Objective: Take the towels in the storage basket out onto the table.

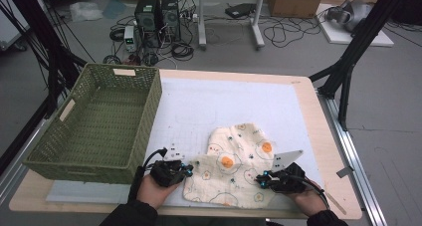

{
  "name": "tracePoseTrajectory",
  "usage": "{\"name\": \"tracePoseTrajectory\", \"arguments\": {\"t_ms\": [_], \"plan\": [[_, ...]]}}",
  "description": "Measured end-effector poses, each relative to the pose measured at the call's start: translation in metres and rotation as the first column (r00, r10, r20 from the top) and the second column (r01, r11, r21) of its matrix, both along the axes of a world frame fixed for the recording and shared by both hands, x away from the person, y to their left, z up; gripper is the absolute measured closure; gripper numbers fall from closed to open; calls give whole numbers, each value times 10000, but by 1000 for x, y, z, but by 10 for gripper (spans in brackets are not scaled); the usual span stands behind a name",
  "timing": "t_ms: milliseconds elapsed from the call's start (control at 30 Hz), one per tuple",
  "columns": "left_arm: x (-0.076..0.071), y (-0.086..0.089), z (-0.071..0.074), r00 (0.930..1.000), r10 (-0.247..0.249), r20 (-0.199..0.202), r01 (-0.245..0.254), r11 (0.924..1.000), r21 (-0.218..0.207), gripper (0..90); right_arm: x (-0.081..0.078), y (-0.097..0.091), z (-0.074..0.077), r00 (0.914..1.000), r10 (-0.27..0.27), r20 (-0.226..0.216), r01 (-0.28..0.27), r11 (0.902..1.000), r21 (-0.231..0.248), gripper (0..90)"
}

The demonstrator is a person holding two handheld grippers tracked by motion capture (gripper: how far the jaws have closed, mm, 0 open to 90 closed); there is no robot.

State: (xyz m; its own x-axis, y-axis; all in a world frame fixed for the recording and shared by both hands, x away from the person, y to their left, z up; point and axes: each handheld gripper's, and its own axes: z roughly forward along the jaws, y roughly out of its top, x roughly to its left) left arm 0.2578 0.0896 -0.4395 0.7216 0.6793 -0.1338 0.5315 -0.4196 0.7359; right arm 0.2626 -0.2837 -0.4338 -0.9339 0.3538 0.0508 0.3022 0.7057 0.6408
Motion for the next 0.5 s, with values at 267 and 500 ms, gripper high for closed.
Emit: {"name": "tracePoseTrajectory", "arguments": {"t_ms": [267,500], "plan": [[-18,22,15,9983,476,323,-467,9985,-288,884,1,9,2,9997,242,48,-241,9997,-39,880],[-24,23,11,9998,25,186,-13,9979,-654,787,12,20,23,9997,177,177,-182,9994,281,762]]}}
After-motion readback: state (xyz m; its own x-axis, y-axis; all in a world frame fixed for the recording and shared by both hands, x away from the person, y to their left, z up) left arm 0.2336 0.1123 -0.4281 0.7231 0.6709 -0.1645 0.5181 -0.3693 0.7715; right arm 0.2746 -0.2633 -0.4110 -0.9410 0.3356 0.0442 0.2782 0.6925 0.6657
